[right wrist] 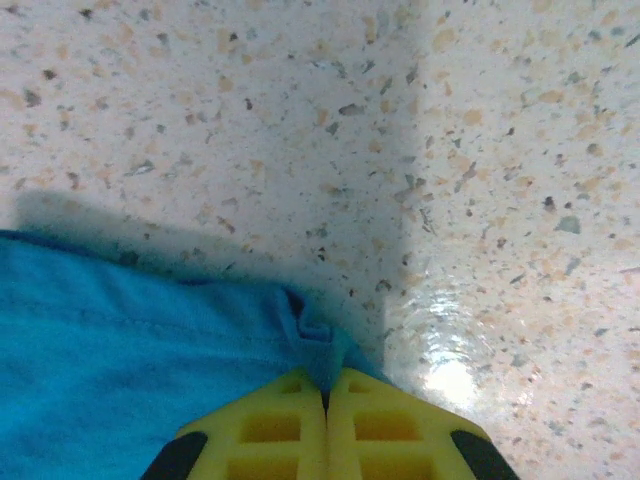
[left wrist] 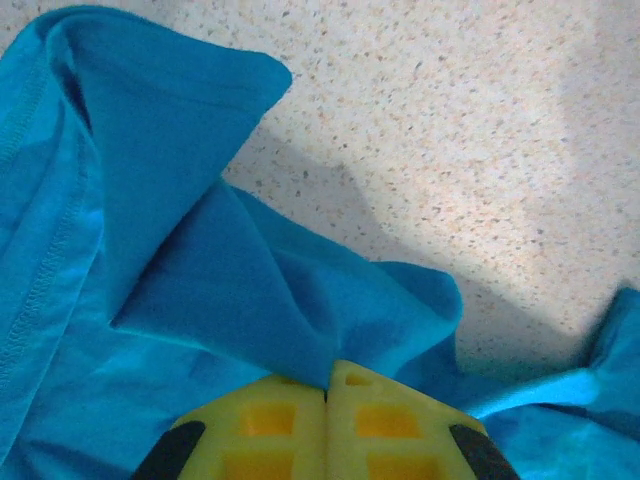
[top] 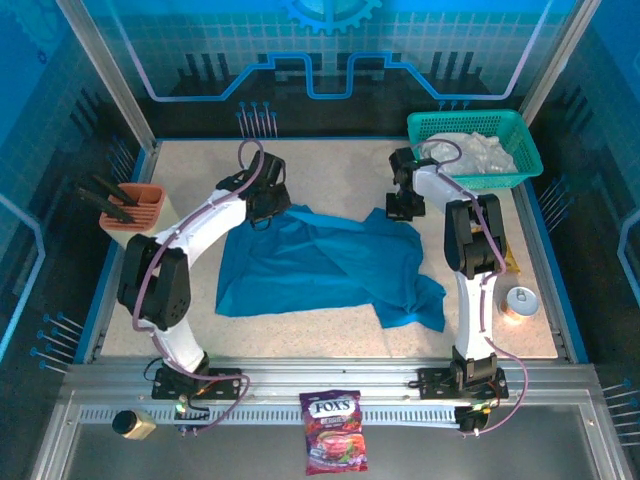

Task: Fold and stack the t-shirts

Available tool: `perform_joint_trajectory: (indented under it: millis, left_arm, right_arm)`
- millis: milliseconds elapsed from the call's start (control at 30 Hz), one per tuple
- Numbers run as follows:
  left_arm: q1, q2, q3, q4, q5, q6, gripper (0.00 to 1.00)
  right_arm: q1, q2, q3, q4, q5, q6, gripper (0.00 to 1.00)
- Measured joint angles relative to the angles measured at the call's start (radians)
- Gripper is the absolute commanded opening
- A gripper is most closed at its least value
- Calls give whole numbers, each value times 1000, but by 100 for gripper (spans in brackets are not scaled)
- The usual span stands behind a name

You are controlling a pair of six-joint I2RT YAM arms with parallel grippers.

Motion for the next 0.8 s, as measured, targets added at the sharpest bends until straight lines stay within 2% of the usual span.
perform_joint_trajectory:
  millis: [133, 367, 567, 800]
  left_arm:
    - [0, -50, -2, 0, -1, 0, 0]
    - [0, -77, -2, -1, -12, 1, 0]
    - [0, -77, 4, -2, -35, 2, 0]
    - [0, -34, 94, -18, -72, 21, 0]
  right_arm:
    - [16, -57, 51, -23, 37, -39, 0]
    - [31, -89, 276, -11, 164, -143, 0]
    - [30, 4, 393, 69, 266, -232, 0]
    - [31, 188, 521, 171, 294, -308, 0]
